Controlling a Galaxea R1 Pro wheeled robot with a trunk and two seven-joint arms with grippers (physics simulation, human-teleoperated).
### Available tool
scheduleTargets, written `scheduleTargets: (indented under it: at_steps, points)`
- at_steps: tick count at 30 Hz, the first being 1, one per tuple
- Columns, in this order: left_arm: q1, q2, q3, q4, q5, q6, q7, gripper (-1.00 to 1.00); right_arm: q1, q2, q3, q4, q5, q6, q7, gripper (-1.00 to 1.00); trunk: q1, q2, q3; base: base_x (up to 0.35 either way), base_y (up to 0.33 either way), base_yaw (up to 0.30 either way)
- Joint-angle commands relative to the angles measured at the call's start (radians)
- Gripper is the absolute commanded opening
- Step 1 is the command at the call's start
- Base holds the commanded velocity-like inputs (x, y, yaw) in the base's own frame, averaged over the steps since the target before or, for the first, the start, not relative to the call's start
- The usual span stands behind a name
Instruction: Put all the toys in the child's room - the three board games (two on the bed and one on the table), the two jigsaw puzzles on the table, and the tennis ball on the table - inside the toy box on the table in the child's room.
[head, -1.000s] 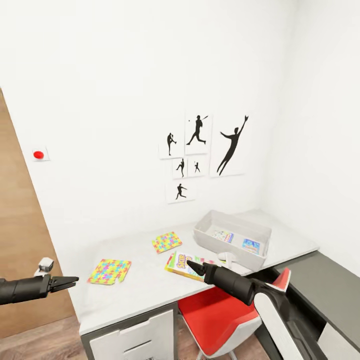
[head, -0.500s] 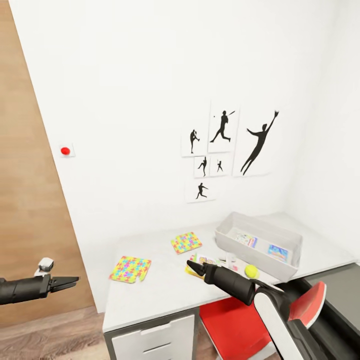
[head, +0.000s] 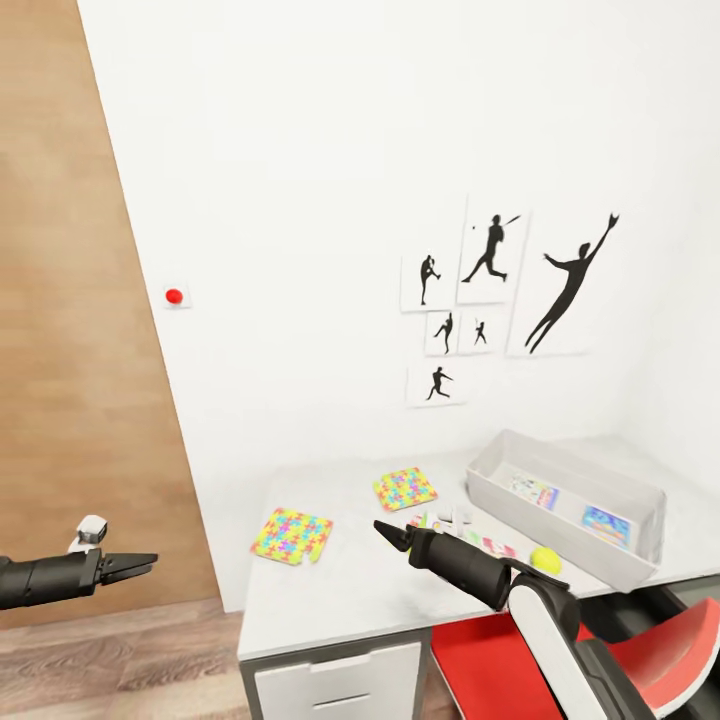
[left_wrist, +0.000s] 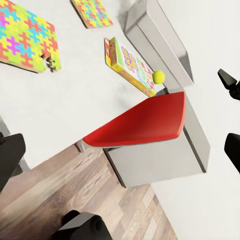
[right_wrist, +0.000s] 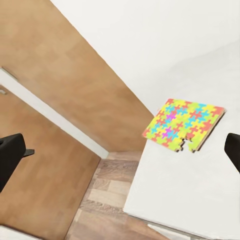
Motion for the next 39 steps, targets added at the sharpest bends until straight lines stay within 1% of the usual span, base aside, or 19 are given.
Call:
scheduleTargets:
  at_steps: [1, 9, 17, 27, 32, 39]
  points:
    - [0.0, 0.0, 0.0, 0.001, 0.0, 0.01, -0.004, 1.0, 0.0, -0.001, 0.0, 0.0, 0.0, 0.003, 0.001, 1.0, 0.001, -0.001, -0.001, 0.199, 0.145, 0.06]
    - [0.0, 0.0, 0.0, 0.001, 0.0, 0.008, -0.004, 1.0, 0.0, -0.001, 0.0, 0.001, 0.001, 0.002, -0.001, 1.0, 0.001, -0.001, -0.001, 0.139, 0.075, 0.018]
    - [0.0, 0.0, 0.001, 0.001, 0.001, 0.007, -0.004, 1.0, 0.0, -0.001, 0.0, 0.001, 0.001, 0.002, -0.002, 1.0, 0.001, -0.001, -0.001, 0.205, 0.142, 0.002]
    - [0.0, 0.0, 0.017, 0.001, 0.001, 0.007, -0.004, 1.0, 0.0, -0.001, 0.0, 0.001, -0.002, 0.002, 0.003, 1.0, 0.001, -0.001, -0.001, 0.032, 0.075, 0.003]
    - [0.0, 0.0, 0.019, 0.001, 0.001, 0.006, -0.004, 1.0, 0.0, 0.0, 0.0, 0.0, -0.001, 0.002, 0.002, 1.0, 0.001, -0.001, 0.0, 0.088, 0.155, 0.125]
    - [0.0, 0.0, 0.02, 0.001, 0.002, 0.005, -0.004, 1.0, 0.0, -0.001, 0.0, 0.0, -0.002, 0.002, 0.004, 1.0, 0.001, -0.001, 0.002, 0.103, 0.043, 0.152]
